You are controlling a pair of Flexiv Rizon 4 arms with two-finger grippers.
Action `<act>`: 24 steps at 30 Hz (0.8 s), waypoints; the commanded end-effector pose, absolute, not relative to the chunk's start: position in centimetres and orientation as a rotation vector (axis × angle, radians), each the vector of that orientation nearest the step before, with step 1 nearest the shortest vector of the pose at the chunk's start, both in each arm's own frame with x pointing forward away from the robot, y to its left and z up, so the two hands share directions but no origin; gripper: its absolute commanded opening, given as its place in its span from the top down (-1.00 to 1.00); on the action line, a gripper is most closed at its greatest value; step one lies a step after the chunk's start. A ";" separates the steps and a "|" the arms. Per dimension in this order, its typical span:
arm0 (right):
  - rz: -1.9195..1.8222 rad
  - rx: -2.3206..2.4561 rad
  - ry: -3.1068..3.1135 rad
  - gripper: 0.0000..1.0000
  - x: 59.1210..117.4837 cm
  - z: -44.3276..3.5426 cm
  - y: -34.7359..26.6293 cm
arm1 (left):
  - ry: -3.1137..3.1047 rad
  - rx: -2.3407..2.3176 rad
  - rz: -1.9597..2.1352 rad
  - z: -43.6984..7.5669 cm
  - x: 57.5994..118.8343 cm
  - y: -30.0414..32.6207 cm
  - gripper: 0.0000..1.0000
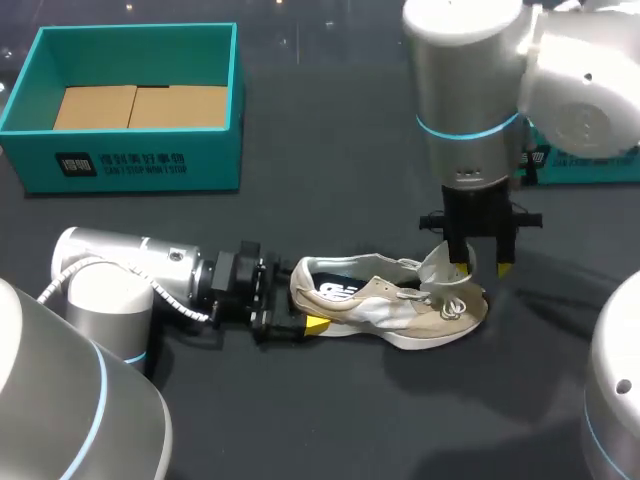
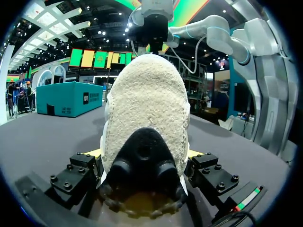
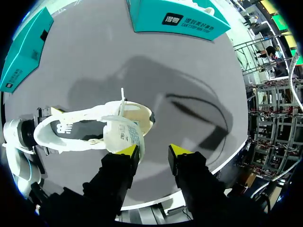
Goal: Take the shoe out of the shoebox, open the shoe tongue, remove and reinsert the insole, then place the shoe into the shoebox
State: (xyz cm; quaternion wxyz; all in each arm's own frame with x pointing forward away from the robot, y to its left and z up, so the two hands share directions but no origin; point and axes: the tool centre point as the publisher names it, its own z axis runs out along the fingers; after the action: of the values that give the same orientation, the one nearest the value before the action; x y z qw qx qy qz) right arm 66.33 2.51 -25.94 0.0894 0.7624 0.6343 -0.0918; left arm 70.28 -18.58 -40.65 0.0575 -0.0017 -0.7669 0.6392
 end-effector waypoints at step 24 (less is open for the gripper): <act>-0.072 1.021 2.830 1.00 66.9 -18.5 16.1 | -2.325 -0.003 1.939 -40.7 70.2 -18.6 1.00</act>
State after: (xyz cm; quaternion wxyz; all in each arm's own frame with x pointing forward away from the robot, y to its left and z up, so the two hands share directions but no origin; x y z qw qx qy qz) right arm 66.68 16.36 -18.36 0.0958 0.4557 0.8840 -0.0407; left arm 70.28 -18.57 -40.66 0.0576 -0.0018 -0.7668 0.6393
